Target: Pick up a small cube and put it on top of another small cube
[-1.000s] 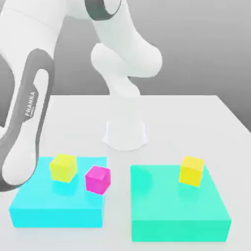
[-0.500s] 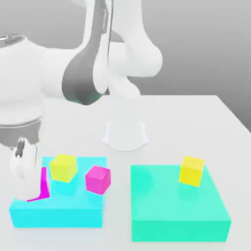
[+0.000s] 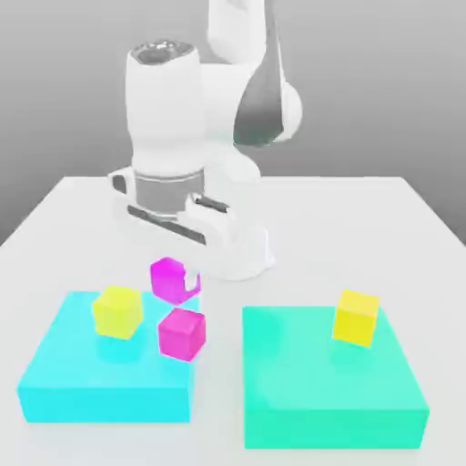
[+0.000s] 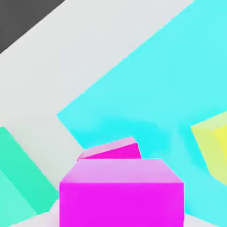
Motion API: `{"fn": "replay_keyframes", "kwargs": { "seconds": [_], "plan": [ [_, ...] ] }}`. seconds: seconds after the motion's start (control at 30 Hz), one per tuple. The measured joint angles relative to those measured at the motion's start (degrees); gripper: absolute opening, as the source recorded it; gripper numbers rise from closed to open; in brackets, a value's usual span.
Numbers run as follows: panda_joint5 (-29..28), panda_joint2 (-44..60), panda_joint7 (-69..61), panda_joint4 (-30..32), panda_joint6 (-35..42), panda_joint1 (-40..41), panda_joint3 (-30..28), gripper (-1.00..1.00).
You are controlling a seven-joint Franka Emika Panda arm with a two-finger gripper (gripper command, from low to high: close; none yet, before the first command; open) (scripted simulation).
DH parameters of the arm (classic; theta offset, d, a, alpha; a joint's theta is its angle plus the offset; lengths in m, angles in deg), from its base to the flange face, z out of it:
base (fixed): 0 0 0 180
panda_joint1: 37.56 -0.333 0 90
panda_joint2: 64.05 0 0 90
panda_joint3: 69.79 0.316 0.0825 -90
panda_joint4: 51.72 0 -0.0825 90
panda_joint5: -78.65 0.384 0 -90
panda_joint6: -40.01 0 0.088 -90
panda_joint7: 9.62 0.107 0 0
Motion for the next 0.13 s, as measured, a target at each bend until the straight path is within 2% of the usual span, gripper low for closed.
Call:
{"fn": "replay_keyframes", "kwargs": {
  "seconds": [0.03, 0.13],
  "plan": [
    [0.0, 1.5, 0.0, 0.3, -1.8, 0.0, 0.0, 1.0],
    [0.0, 1.5, 0.0, 0.3, -1.8, 0.0, 0.0, 1.0]
  ]
}}
